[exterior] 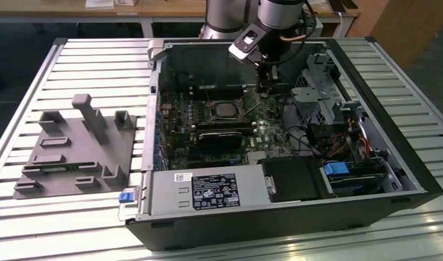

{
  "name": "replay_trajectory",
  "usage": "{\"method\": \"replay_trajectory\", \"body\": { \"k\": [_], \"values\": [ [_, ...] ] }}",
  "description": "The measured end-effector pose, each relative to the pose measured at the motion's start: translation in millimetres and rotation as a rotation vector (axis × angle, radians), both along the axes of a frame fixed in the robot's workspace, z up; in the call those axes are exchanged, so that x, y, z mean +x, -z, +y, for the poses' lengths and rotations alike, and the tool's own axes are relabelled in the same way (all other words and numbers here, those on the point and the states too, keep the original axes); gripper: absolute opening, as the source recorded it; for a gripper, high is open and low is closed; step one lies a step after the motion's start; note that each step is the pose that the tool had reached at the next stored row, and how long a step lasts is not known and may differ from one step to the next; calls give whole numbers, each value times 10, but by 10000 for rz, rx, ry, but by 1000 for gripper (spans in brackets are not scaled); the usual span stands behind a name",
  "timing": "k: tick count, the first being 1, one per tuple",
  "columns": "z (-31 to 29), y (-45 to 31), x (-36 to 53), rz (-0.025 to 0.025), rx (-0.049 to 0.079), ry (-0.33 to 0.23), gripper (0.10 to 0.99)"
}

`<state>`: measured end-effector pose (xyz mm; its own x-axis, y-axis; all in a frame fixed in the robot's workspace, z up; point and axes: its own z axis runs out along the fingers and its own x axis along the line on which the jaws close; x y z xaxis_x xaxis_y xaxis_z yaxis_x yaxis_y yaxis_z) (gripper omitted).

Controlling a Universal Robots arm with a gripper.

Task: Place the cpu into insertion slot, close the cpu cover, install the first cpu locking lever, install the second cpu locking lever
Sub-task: 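Close the cpu cover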

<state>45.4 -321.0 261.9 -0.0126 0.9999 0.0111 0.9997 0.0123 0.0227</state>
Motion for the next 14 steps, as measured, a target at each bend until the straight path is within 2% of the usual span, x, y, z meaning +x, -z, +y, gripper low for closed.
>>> {"method": "replay_trajectory", "body": {
  "k": [4,10,14],
  "values": [
    [0,4,47,35,0,-1,106],
    [0,15,89,50,1,-1,106],
    [4,32,113,96,1,-2,106]
  ]
}}
